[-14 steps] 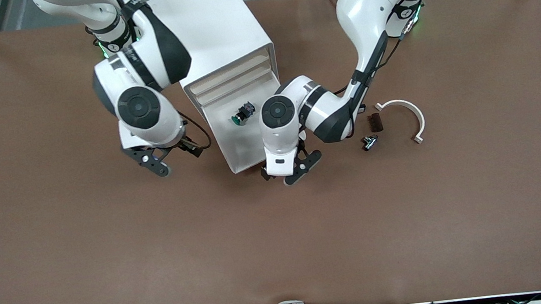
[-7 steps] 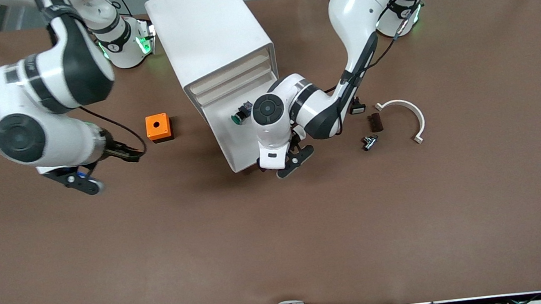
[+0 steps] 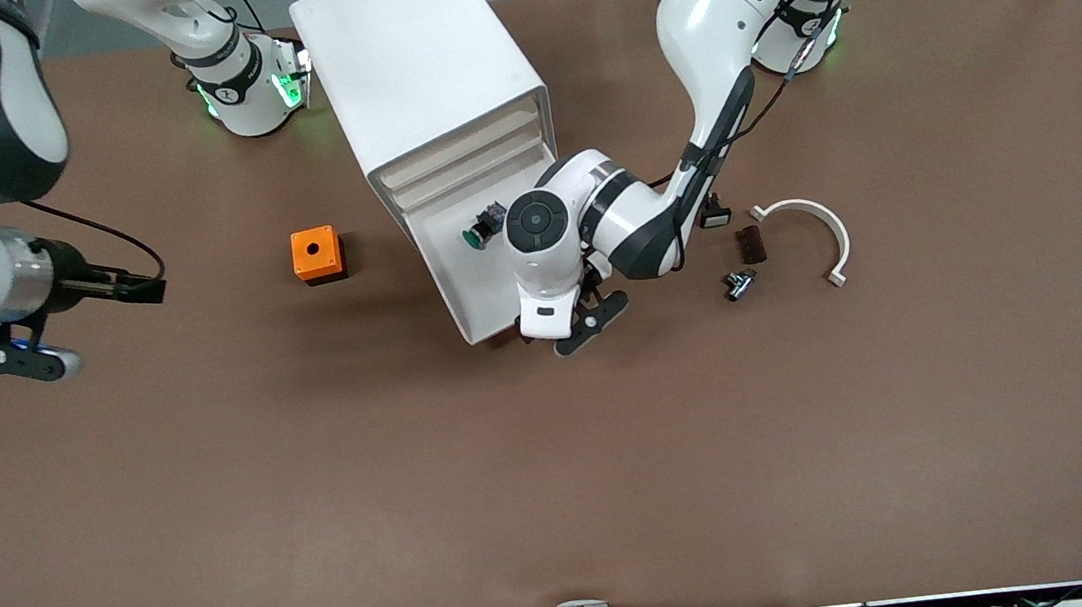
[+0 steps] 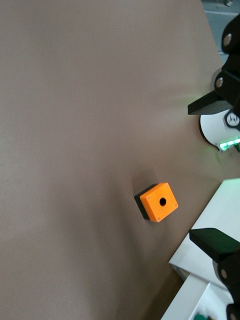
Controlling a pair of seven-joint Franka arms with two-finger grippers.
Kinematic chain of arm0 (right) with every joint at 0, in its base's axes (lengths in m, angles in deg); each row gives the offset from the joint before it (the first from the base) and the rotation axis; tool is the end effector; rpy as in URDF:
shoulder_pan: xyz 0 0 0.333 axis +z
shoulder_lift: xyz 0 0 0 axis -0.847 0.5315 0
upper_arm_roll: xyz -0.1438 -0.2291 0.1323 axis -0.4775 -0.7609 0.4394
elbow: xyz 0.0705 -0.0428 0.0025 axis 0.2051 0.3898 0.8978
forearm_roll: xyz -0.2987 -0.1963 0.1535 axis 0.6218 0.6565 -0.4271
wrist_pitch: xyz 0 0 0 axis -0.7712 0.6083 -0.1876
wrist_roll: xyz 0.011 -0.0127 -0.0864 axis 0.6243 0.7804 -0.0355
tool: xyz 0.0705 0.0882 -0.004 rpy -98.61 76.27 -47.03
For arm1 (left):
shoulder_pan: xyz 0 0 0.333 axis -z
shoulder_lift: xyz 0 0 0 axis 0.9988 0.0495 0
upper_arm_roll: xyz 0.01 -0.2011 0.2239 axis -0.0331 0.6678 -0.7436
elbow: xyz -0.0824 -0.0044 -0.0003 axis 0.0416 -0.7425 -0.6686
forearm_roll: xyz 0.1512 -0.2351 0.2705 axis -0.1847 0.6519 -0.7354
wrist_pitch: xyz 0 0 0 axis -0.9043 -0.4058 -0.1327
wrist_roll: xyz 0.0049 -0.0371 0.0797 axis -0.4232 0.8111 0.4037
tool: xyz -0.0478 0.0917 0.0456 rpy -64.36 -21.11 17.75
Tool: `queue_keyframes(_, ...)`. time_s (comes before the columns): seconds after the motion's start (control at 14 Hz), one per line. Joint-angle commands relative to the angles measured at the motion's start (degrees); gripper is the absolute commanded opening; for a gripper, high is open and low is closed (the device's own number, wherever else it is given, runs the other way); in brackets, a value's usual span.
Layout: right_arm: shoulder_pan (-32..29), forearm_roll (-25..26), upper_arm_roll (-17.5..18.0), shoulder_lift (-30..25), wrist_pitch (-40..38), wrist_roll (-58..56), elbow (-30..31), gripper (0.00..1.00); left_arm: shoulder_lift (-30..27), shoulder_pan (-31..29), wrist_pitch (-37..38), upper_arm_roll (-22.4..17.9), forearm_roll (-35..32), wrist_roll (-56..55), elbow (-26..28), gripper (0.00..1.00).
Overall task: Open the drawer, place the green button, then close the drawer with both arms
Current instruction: 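Push the drawer shut with the left gripper while the right gripper withdraws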
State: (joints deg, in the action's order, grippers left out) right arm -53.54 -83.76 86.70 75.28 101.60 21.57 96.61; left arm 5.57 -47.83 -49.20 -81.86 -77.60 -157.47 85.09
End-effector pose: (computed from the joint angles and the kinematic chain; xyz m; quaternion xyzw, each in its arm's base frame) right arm 0.5717 0.0283 0.5066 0.9756 -0.1362 -0.1666 0.0443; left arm 0.5113 -0.5110 0.2187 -0.9583 -0.2850 -0.0004 0.0219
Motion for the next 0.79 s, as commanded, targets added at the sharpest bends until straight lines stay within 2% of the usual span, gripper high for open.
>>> queue_keyframes(0.0,-2.2,2.2,1.1,-0.7,-0.3,-5.3,-1.3,1.00,0.6,2.4,-0.5,0.0,-0.4,-0.9,0.6,1.00)
queue_keyframes(0.14,-2.4,2.8,1.2,-0.4,-0.1,-6.9,-2.3,1.00,0.6,3.6,-0.5,0.0,0.0,-0.9,0.7,1.00)
queue_keyframes(0.43,-2.8,2.2,1.2,-0.3,0.8,-12.5,-2.5,1.00,0.6,6.1,-0.5,0.0,6.1,-0.9,0.8,1.00)
queue_keyframes(0.71,-3.5,2.5,1.2,-0.3,0.9,-13.5,-2.5,1.00,0.5,8.3,-0.5,0.0,8.5,-0.9,0.7,1.00)
